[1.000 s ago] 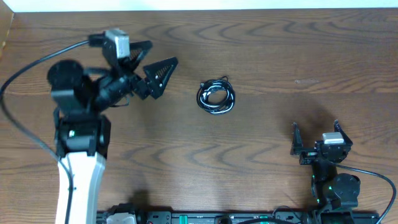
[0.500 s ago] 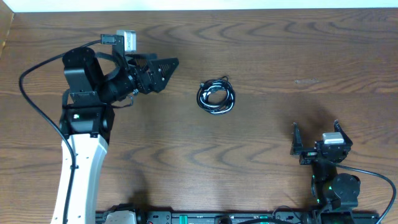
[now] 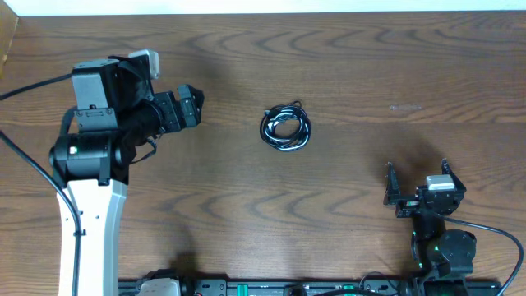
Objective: Untangle cables
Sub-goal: 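Swing the left gripper up and over toward the cable coil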
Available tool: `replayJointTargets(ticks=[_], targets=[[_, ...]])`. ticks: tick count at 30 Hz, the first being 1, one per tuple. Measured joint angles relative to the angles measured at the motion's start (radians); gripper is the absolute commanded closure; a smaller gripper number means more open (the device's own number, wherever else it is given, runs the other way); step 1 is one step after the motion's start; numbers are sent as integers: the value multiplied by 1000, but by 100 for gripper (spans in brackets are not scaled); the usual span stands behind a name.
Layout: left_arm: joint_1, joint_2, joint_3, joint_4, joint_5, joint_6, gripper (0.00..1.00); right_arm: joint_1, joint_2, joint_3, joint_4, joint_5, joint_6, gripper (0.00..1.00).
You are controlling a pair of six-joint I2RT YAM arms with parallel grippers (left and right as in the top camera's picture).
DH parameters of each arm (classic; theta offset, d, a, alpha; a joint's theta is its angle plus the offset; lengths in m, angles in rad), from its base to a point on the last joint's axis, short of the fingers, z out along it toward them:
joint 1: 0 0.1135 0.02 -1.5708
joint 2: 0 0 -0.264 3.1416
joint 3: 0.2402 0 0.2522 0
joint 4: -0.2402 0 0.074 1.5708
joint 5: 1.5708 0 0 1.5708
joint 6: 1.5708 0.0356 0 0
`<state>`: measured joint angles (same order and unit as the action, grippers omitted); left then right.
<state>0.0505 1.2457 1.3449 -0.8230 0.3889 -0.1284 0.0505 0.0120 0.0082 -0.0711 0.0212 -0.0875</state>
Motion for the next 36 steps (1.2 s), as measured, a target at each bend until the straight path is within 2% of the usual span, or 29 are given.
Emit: replayJointTargets(ticks=[11,13,20,24,26,28,31,36], targets=[[0,6,0,-48,-21,-63,2,0,0,0,2,-32,24,1],[0,6,0,-48,-21,-77,2,0,0,0,10,-92,80,1],[-3,11,0,-46,66,-130,2,0,0,-1,43,-523,554,1],[-37,32,0,-49,109,-130,2,0,1,-2,201,-634,694,1],[-68,53,0,-48,119,-129,2,0,-1,3,317,-678,734,1],[-97,77,0,-48,129,-130,2,0,-1,20,352,-701,745,1],[-143,117,0,-49,130,-126,2,-11,2,105,254,-716,723,1],[-219,191,2,-106,88,-103,2,-74,85,424,-247,-673,550,1]])
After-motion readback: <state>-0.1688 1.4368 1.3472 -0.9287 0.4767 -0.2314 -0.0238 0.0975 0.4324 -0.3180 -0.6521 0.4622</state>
